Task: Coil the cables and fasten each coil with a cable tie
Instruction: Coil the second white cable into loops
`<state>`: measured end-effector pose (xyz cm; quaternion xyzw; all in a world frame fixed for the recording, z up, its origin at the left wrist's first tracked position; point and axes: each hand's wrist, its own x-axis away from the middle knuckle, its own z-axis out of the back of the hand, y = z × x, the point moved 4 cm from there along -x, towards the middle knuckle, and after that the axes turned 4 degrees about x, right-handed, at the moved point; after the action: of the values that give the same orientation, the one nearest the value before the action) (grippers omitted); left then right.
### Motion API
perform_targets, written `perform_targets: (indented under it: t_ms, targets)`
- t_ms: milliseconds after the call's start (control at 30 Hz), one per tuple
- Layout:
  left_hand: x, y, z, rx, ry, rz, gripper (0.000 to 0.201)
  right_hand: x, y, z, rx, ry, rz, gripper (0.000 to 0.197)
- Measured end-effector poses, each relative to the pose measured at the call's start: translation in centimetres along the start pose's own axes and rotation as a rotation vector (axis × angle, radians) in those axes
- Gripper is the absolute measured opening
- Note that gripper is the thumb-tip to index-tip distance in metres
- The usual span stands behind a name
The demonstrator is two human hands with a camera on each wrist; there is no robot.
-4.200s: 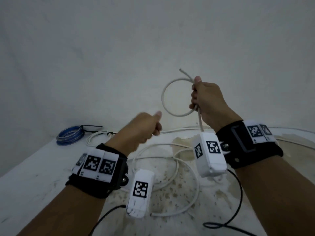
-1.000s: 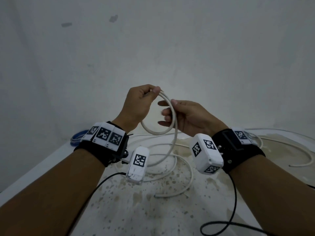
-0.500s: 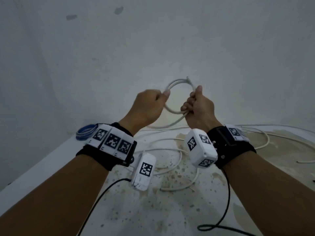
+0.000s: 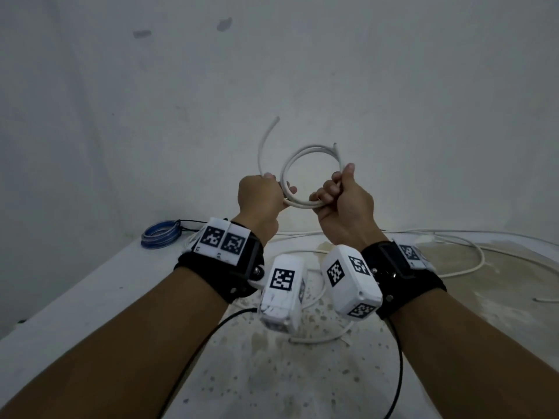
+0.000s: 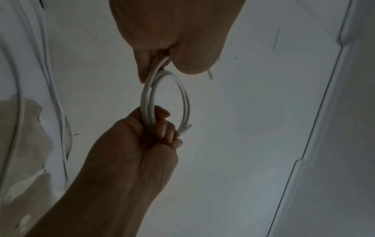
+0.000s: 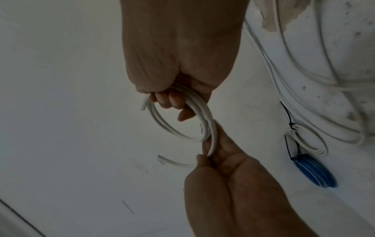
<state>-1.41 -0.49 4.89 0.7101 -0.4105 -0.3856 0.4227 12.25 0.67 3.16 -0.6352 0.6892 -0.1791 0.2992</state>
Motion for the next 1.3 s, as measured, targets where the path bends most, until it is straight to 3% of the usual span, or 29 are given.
perform_targets:
  t_ms: [100, 300, 600, 867, 1033, 1300]
  targets:
    - [0.3, 0.4, 0.3, -0.042, -0.067, -0.108, 0.029, 0.3, 0.3, 0.2, 0.019, -0.015, -0.017, 0.04]
    - [0.4, 1.8, 0.7, -0.174, -0.037, -0.352, 0.026, 0.6, 1.5, 0.6, 0.128, -0.024, -0.045, 0.039]
    - [0.0, 2.1, 1.0, -0.479, -0.086, -0.486, 0.031, 1.2, 1.8, 0.9, 0.159, -0.11, -0.097, 0.034]
    - [0.8, 1.6, 0.7, -0.273, -0.171, -0.361, 0.024, 0.9, 1.6, 0.7, 0.147, -0.065, -0.075, 0.032]
    - [0.4, 1.3, 0.9, -0.296, -0.061, -0.356, 0.028, 1.3, 1.7, 0.3, 0.204, -0.119, -0.112, 0.032]
    - [0.4, 1.1, 1.6, -0.259, -0.062, -0.316, 0.029, 1.5, 1.6, 0.9, 0.276, -0.132, -0.151, 0.032]
